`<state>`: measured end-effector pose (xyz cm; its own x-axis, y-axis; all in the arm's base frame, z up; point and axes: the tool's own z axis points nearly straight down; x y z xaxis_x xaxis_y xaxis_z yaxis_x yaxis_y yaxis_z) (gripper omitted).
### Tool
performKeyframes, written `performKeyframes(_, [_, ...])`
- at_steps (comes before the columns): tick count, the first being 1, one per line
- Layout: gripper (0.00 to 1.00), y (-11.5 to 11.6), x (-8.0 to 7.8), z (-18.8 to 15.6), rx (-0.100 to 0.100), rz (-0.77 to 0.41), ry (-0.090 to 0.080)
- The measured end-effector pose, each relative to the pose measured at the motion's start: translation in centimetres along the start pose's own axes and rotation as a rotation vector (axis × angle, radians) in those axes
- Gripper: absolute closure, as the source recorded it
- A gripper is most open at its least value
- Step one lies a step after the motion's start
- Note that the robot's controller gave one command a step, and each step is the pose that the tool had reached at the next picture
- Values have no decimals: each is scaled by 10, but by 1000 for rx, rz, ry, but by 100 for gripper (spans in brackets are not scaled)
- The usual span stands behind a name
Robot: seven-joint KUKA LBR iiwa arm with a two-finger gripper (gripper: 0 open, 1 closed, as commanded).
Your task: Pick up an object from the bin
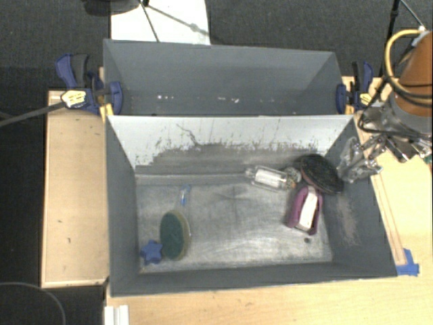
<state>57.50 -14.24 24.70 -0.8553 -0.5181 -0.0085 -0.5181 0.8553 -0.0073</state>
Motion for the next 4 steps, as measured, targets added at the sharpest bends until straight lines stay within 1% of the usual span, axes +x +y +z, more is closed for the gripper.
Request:
performKeyframes(1, [0,1,1,4,-6,5,5])
performKeyframes(2, [0,19,-1,135,-13,-114,9])
performKeyframes(3, [0,16,-8,169,-16,-488,-2])
performKeyframes(4, [100,14,-5,169,-13,-485,3])
